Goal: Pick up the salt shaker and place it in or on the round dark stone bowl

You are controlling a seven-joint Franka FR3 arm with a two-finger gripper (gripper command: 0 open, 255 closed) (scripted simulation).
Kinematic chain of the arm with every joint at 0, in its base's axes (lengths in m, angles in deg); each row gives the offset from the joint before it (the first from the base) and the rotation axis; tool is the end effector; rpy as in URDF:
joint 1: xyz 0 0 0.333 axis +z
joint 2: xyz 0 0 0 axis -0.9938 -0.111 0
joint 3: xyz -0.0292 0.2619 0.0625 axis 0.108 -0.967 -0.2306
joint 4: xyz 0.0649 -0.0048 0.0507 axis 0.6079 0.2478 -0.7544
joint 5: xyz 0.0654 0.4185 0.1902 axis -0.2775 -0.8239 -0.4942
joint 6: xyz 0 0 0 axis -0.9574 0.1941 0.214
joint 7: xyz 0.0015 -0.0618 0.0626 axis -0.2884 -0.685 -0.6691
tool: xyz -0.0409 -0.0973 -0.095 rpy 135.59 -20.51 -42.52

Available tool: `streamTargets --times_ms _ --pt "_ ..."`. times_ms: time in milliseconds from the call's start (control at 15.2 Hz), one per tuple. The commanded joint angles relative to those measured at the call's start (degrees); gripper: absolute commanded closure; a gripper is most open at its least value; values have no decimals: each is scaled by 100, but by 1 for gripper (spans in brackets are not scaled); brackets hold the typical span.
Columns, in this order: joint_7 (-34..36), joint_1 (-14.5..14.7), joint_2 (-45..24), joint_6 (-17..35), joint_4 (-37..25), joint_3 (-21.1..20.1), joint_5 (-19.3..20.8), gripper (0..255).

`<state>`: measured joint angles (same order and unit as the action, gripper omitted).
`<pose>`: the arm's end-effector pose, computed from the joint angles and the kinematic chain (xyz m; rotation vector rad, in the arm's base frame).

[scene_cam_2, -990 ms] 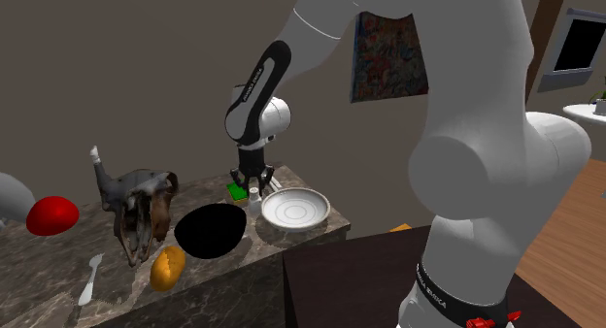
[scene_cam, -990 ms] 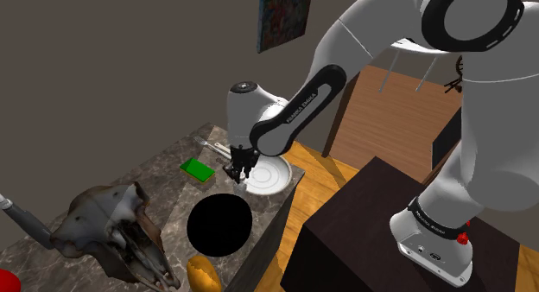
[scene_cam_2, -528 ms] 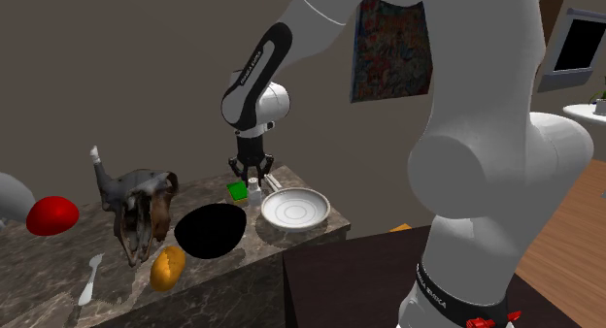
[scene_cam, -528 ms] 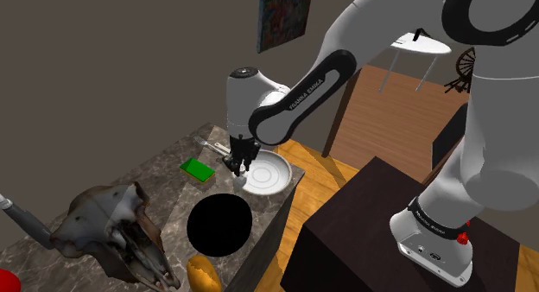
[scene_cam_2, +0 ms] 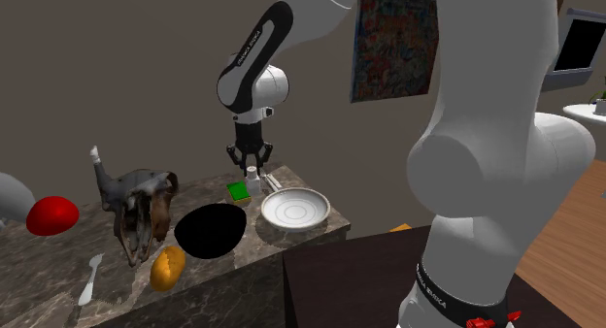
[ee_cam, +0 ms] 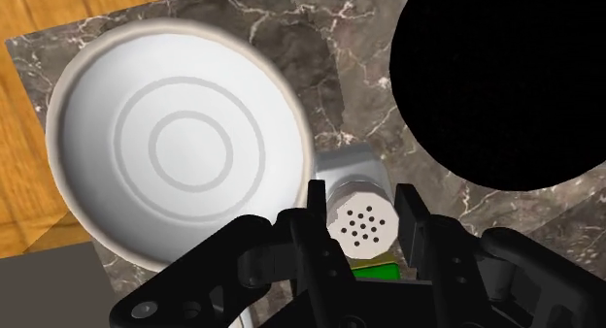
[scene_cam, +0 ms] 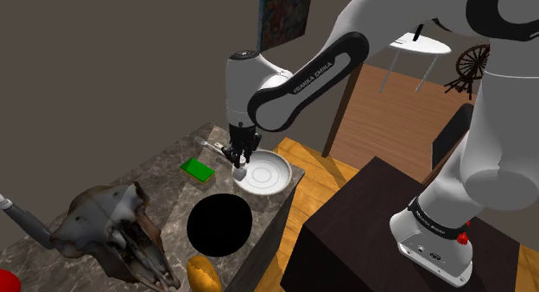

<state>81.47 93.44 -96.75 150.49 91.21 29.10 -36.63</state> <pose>0.5231 0.3297 0.1354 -3.1275 -0.0257 0.0193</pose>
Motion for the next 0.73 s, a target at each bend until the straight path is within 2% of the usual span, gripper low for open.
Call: streamTargets --times_ms 0,396,660 --pt "-49 -31 125 -131 -12 -37 -72 255" --pt "-157 -90 416 -482 -95 -112 -241 255" --pt "340 243 483 -687 -228 -293 -240 255"
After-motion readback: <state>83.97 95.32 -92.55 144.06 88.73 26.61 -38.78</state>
